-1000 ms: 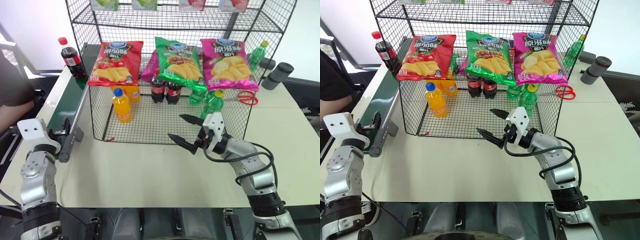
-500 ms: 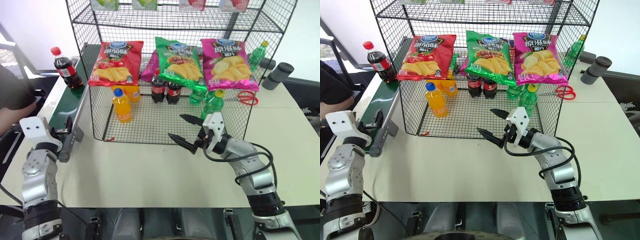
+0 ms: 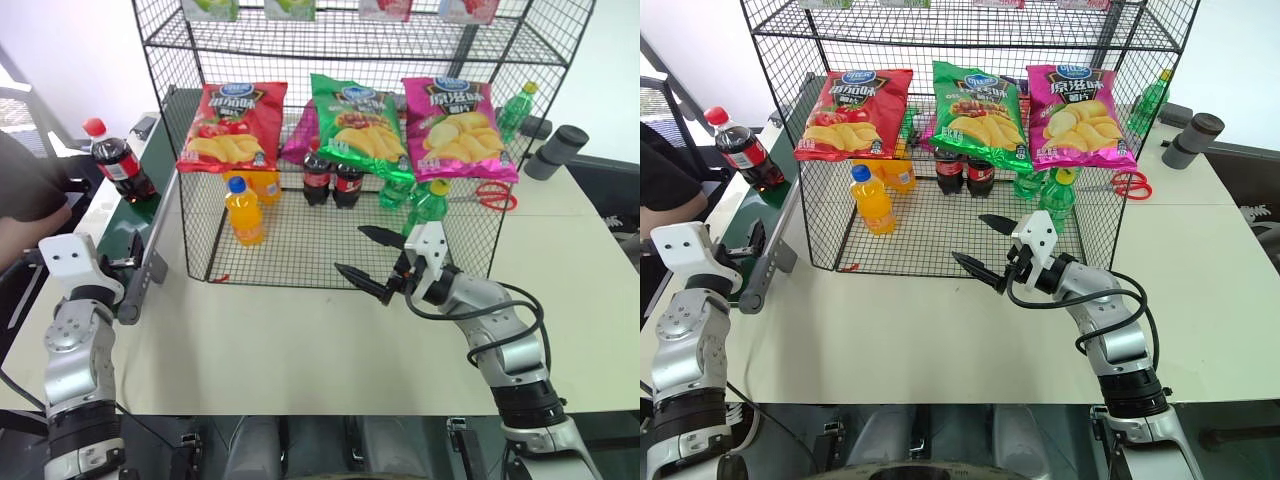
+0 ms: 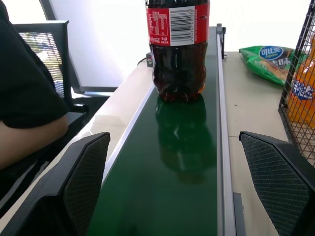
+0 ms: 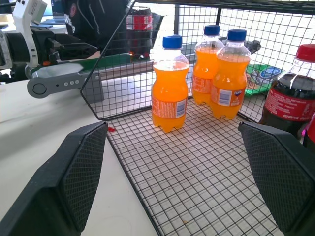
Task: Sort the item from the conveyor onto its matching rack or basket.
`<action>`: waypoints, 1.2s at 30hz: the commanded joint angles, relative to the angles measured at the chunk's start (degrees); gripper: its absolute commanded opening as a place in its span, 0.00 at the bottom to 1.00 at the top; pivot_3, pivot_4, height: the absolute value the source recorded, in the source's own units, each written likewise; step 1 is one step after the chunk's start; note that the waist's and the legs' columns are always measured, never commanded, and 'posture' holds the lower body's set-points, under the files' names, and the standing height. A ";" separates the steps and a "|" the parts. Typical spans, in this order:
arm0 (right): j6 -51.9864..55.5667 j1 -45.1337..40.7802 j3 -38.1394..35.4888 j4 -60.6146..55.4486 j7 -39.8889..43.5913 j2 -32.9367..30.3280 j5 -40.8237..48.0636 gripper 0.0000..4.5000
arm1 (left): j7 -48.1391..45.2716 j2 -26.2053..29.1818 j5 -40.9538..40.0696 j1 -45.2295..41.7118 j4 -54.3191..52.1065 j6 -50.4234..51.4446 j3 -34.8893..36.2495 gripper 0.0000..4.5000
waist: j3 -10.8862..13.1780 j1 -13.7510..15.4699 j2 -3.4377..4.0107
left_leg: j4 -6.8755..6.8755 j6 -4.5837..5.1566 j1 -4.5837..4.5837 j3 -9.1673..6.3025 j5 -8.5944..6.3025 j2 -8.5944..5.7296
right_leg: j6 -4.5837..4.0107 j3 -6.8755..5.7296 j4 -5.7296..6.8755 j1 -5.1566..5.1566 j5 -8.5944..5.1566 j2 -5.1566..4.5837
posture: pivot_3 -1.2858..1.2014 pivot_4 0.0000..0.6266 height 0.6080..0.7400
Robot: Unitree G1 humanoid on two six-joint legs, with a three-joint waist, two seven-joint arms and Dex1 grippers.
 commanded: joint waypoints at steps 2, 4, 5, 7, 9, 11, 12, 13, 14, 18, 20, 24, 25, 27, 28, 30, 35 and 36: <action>-1.25 -0.76 -0.39 -0.74 -0.08 0.48 0.25 0.98 | 0.11 0.51 -0.08 -0.09 -0.44 -1.74 0.64 1.00 | 0.00 0.00 0.00 | 0.00 0.00 0.00 0.00 0.00 0.00 | 0.00 0.00 0.00 0.00 0.00 0.00 | 0.52 0.24 1.00; -1.31 -0.62 -0.30 -0.64 -0.04 0.47 0.11 0.98 | 0.10 0.57 -0.12 -0.12 -0.29 -1.87 0.64 1.00 | 0.00 -0.02 0.00 | 0.00 0.00 0.00 0.00 0.00 0.00 | 0.00 0.00 0.00 0.00 0.00 0.00 | 0.52 0.24 1.00; -1.32 -0.56 -0.26 -0.63 -0.03 0.48 0.06 0.98 | 0.09 0.61 -0.14 -0.14 -0.20 -1.94 0.65 1.00 | 0.00 -0.04 0.00 | 0.00 0.00 0.00 0.00 0.00 0.00 | 0.00 0.00 0.00 0.00 0.00 0.00 | 0.52 0.24 1.00; -1.34 -0.47 -0.20 -0.67 -0.05 0.56 0.01 0.98 | 0.08 0.68 -0.18 -0.22 -0.02 -2.04 0.68 1.00 | 0.00 -0.01 0.00 | 0.00 0.00 0.00 0.00 0.00 0.00 | 0.00 0.00 0.00 0.00 0.00 0.00 | 0.52 0.24 1.00; -1.35 -0.48 -0.09 -0.67 -0.08 0.67 -0.07 0.98 | 0.08 0.72 -0.19 -0.25 0.07 -2.12 0.72 1.00 | 0.00 0.00 0.00 | 0.00 0.00 0.00 0.00 0.00 0.00 | 0.00 0.00 0.00 0.00 0.00 0.00 | 0.52 0.24 1.00; -1.33 -0.50 -0.02 -0.68 -0.10 0.79 -0.14 0.98 | 0.15 0.74 -0.20 -0.24 0.14 -2.07 0.78 1.00 | 0.00 -0.01 0.00 | 0.00 0.00 0.00 0.00 0.00 0.00 | 0.00 0.00 0.00 0.00 0.00 -0.01 | 0.52 0.24 1.00; -1.32 -0.50 -0.03 -0.67 -0.07 0.85 -0.16 0.98 | 0.18 0.74 -0.18 -0.21 0.16 -2.08 0.79 1.00 | 0.00 -0.02 0.00 | 0.00 0.00 0.00 0.00 0.00 0.00 | 0.00 0.00 0.00 0.00 0.00 -0.01 | 0.52 0.24 1.00; -1.32 -0.49 -0.04 -0.66 -0.03 0.90 -0.19 0.98 | 0.23 0.73 -0.18 -0.18 0.15 -2.07 0.81 1.00 | 0.00 -0.02 0.00 | 0.00 0.00 0.00 0.00 0.00 0.00 | 0.00 0.00 0.00 -0.01 0.00 -0.01 | 0.52 0.24 1.00; -1.33 -0.49 -0.04 -0.63 0.01 0.96 -0.22 0.98 | 0.48 0.59 -0.29 -0.20 0.17 -2.00 0.99 1.00 | 0.00 -0.02 0.00 | 0.00 0.00 0.00 0.00 0.00 0.00 | 0.00 0.00 0.00 -0.01 0.00 -0.01 | 0.52 0.24 1.00; -1.28 -0.45 -0.05 -0.66 0.12 1.10 -0.23 0.98 | 1.33 0.23 -1.22 -0.61 0.76 -1.96 2.10 1.00 | 0.00 -0.03 0.00 | 0.00 0.00 0.00 0.00 0.00 0.00 | 0.00 0.00 0.00 -0.01 0.00 -0.01 | 0.52 0.24 1.00; -1.31 -0.49 -0.03 -0.54 0.20 1.12 -0.27 0.98 | 1.18 0.43 -1.18 -0.59 0.92 -2.19 2.14 1.00 | 0.00 -0.01 0.00 | 0.00 0.00 0.00 0.00 0.00 0.00 | 0.00 0.00 0.00 -0.01 0.00 -0.01 | 0.52 0.24 1.00; -1.35 -0.57 -0.03 -0.39 0.30 1.17 -0.30 0.98 | 1.10 0.65 -1.30 -0.52 1.15 -2.56 2.27 1.00 | 0.00 0.00 0.00 | 0.00 0.00 0.00 0.00 0.00 0.00 | 0.00 0.00 0.00 -0.01 0.00 -0.02 | 0.52 0.24 1.00; -1.31 -0.54 -0.05 -0.44 0.34 1.16 -0.26 0.98 | 1.14 0.71 -1.32 -0.50 1.21 -2.64 2.29 1.00 | 0.00 0.00 0.00 | 0.00 0.00 0.00 0.00 0.00 0.00 | 0.00 0.00 0.00 -0.01 0.00 -0.02 | 0.52 0.24 1.00; -1.22 -0.47 -0.05 -0.53 0.48 1.13 -0.14 0.98 | 1.18 0.74 -1.38 -0.43 1.23 -2.94 2.33 1.00 | 0.00 -0.01 0.00 | 0.00 0.00 0.00 0.00 0.00 0.00 | 0.00 0.00 0.00 -0.01 0.00 -0.02 | 0.52 0.24 1.00; -1.14 -0.40 -0.01 -0.61 0.59 1.09 -0.07 0.98 | 1.14 0.71 -1.40 -0.39 1.24 -3.26 2.37 1.00 | 0.00 0.00 0.00 | 0.00 0.00 0.00 0.00 0.00 0.00 | 0.00 0.00 0.00 -0.01 0.00 -0.02 | 0.52 0.24 1.00; -0.97 -0.21 0.05 -0.82 0.78 0.99 0.02 1.00 | 1.21 0.68 -1.32 -0.29 1.26 -3.63 2.41 0.88 | 0.00 0.00 0.00 | 0.00 0.00 0.00 0.00 0.00 0.00 | 0.00 0.00 0.00 -0.01 0.00 -0.02 | 0.52 0.24 1.00; -0.77 0.13 0.24 -1.22 1.11 0.89 -0.01 1.00 | 1.49 0.95 -0.80 0.17 1.14 -3.27 2.22 0.61 | 0.00 0.13 0.00 | 0.00 0.00 -0.01 -0.01 0.00 -0.02 | 0.00 -0.02 0.00 0.00 0.00 -0.06 | 0.52 0.24 1.00; -0.72 0.18 0.27 -1.31 1.16 0.86 0.03 1.00 | 1.31 0.90 -1.06 0.20 1.04 -3.58 2.40 0.61 | 0.00 0.12 0.00 | 0.00 0.00 -0.01 -0.01 0.00 -0.02 | 0.00 -0.02 0.00 0.00 0.00 -0.06 | 0.52 0.24 1.00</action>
